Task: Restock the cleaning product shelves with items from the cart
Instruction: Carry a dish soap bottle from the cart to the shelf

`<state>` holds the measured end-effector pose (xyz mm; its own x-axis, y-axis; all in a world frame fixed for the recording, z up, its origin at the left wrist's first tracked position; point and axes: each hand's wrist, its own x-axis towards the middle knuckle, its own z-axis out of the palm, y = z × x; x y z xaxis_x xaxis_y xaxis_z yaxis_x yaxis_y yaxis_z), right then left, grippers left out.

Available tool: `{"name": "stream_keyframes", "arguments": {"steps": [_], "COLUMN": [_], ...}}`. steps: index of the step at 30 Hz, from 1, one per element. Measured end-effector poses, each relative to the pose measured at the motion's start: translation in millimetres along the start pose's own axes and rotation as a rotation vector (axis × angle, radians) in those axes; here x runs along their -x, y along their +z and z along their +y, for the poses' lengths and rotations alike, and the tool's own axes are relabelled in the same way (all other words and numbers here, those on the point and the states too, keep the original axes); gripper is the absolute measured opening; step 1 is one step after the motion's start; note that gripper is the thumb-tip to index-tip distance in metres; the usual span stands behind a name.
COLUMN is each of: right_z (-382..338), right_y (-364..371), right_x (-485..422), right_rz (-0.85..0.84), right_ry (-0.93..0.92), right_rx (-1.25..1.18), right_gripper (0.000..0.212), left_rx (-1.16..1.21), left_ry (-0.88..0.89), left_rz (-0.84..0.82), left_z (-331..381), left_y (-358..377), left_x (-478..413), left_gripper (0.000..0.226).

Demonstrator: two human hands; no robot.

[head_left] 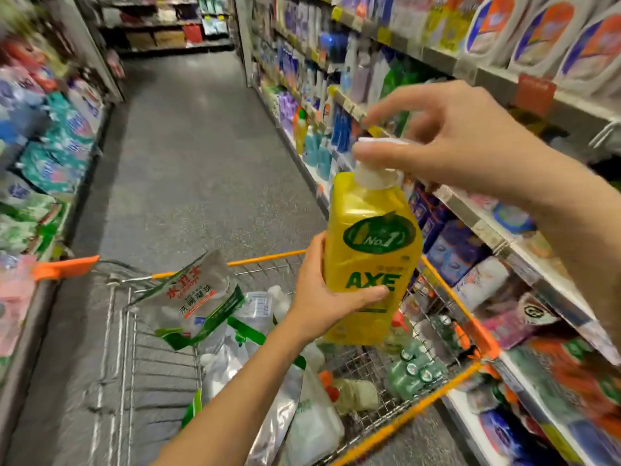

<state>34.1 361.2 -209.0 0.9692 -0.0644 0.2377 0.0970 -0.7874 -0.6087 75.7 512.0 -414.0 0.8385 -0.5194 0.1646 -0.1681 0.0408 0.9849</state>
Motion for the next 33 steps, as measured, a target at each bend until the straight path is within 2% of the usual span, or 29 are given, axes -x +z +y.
{"name": "stream_keyframes", "arguments": {"steps": [1, 2, 4, 5, 7, 10, 14, 18, 21, 23, 25, 30, 33], "right_z": [7.3, 23.8, 60.1, 88.0, 125.9, 103.7, 99.1, 96.3, 86.4, 77.8, 66.2, 26.1, 0.2], "right_y": [-5.9, -8.0, 7.8, 24.7, 64.2, 113.9, 121.5, 91.1, 61.3, 40.1, 19.3, -23.3, -42.4], "right_x": [-6.0, -5.0, 21.2, 39.7, 80.5, 117.3, 147.7, 197.5, 246.7, 289.8, 340.8, 478.9, 554.5], "right_rz": [0.015, -0.020, -0.151, -0.183, -0.200, -0.045, 0.282, 0.497, 0.654, 0.780, 0.916, 1.142, 1.278], "right_ry": [0.027, 0.104, 0.266, 0.284, 0.148, 0.278, 0.337, 0.404, 0.402, 0.405, 0.437, 0.473, 0.509], "right_rx": [0.091, 0.019, -0.264, -0.381, -0.513, -0.792, -0.951, -0.986, -0.955, -0.860, -0.774, -0.556, -0.462], "right_gripper": [0.054, 0.057, 0.044, 0.045, 0.075, 0.103, 0.110, 0.113, 0.105, 0.095, 0.095, 0.085, 0.092], "left_rx": [0.040, 0.088, 0.183, 0.229, 0.312, 0.410, 0.427, 0.440, 0.481, 0.502, 0.508, 0.518, 0.534], "left_ry": [-0.020, -0.048, -0.127, -0.169, -0.242, -0.353, -0.410, -0.391, -0.358, -0.322, -0.297, -0.302, -0.296], "left_rz": [0.008, 0.007, 0.000, -0.007, -0.027, -0.059, -0.153, -0.288, -0.439, -0.584, -0.711, -1.020, -1.169], "left_z": [3.0, 3.8, 2.6, 1.3, -1.2, 0.8, 8.3, 27.3, 51.1, 73.6, 96.1, 147.9, 177.4], "left_y": [1.7, 3.0, 4.7, 6.9, 15.3, 35.8, 68.9, 118.1, 162.1, 198.4, 236.6, 323.2, 365.4], "left_x": [0.8, 1.9, 4.1, 4.9, 5.1, 5.1, 10.2, 31.6, 58.2, 81.7, 114.9, 216.1, 281.4], "left_gripper": [0.083, 0.081, 0.086, 0.093, 0.108, 0.117, 0.116, 0.108, 0.089, 0.075, 0.067, 0.073, 0.078]}}
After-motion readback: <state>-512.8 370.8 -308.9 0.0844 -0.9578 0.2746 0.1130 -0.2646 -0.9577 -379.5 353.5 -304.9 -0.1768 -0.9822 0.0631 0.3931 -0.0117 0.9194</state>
